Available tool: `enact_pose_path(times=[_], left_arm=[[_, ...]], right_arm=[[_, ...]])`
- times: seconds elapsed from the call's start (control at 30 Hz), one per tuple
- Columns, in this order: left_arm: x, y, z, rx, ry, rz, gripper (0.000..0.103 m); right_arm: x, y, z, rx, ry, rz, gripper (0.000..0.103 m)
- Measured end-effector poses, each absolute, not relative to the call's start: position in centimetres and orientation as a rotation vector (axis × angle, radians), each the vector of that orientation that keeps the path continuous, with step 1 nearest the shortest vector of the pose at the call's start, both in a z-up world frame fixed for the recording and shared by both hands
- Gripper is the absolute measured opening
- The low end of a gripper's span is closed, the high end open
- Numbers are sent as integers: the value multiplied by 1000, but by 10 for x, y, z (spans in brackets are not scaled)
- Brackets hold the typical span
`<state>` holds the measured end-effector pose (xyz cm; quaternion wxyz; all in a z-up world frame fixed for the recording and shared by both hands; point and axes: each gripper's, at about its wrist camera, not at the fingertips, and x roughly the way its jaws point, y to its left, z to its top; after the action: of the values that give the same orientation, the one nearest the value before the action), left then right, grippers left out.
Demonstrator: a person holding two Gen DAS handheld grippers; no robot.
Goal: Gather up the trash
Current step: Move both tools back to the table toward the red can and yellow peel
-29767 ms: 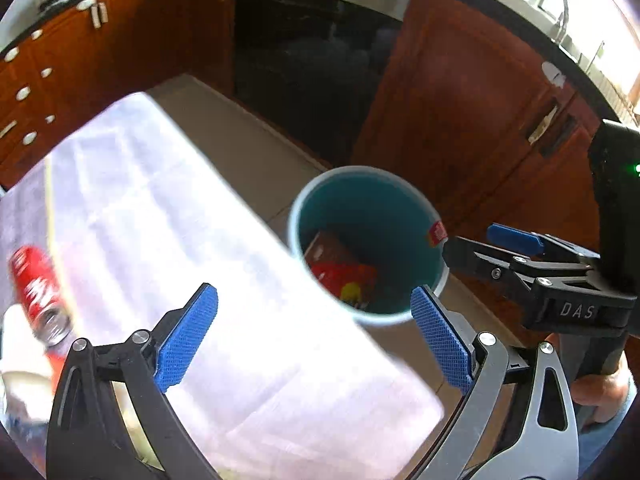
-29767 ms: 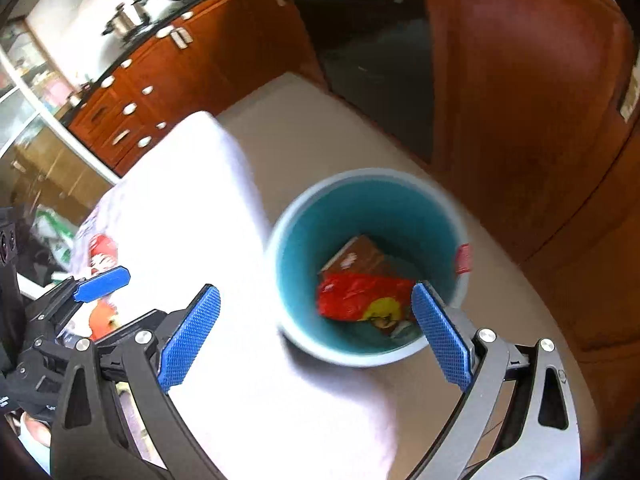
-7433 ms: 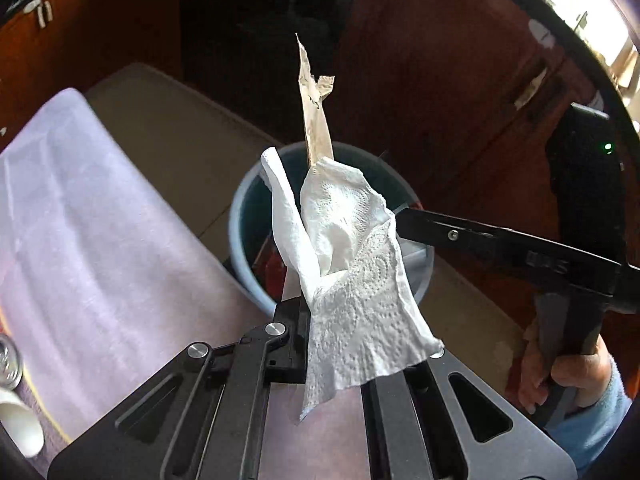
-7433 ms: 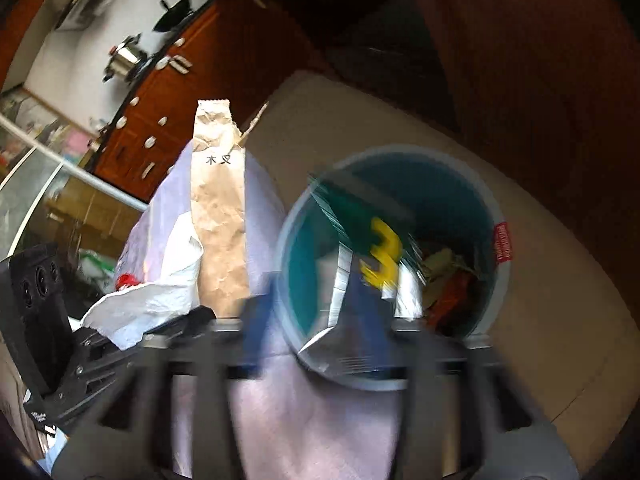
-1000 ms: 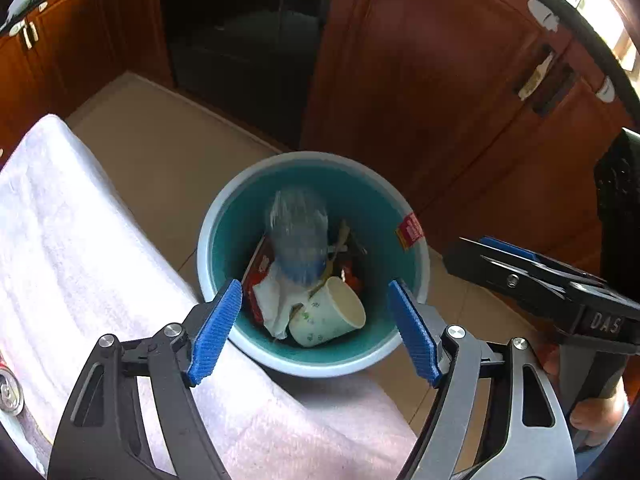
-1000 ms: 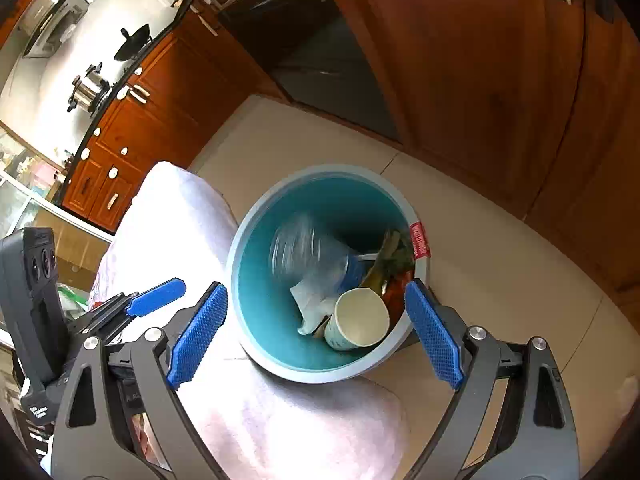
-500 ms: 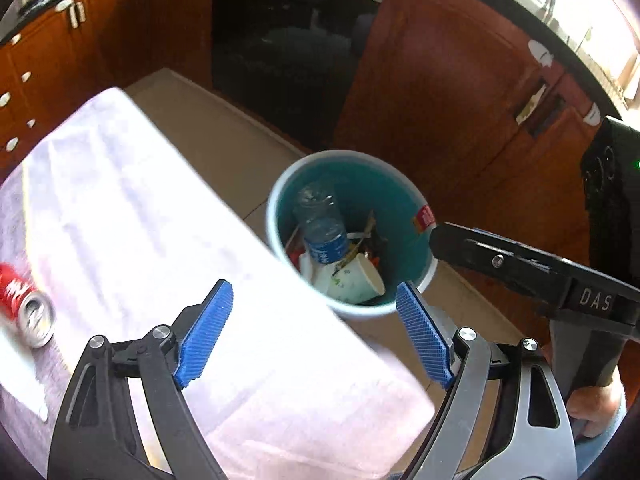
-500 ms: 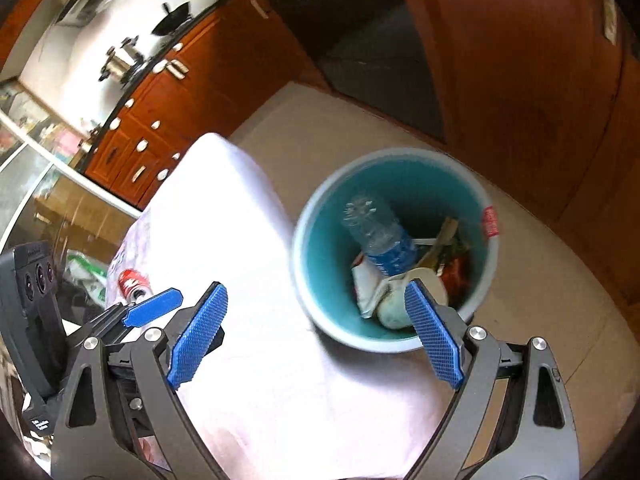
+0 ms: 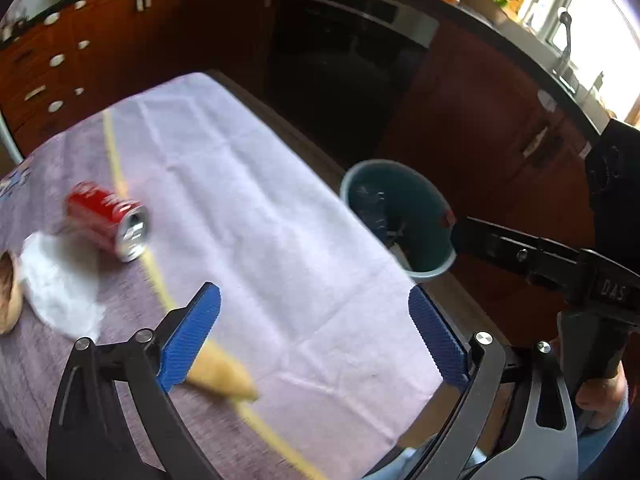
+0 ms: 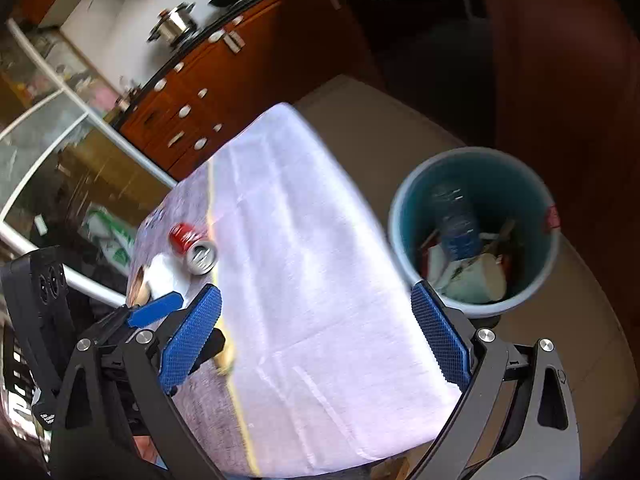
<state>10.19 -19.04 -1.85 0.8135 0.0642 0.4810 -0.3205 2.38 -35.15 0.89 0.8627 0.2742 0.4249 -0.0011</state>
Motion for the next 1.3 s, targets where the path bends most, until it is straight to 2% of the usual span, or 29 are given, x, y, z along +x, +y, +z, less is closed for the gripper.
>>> enact_pose_path(times=[0.37,0.77,1.17,1.23,1.27,1.3], left_arm=[[111,-70,-38,66,1070,-547,96],[134,13,-70,22,1131,-437,96],[152,33,-86,-30,1149,-427,96],[155,31,-85,-32,1147,-432,96],[156,30,-85,-34,1147,-434,96],[158,29,-84,-37,1146,-436,96]], right_arm=[[65,-231,-20,375,993,210,92],[100,-179,-66,270,1119,255,91],[109,-135,-82,9,1129,233,63],[107,-131,-82,-55,1115,208,55],[105,-129,-82,-90,1104,203,46],[104,-129,-82,-100,1100,205,45]])
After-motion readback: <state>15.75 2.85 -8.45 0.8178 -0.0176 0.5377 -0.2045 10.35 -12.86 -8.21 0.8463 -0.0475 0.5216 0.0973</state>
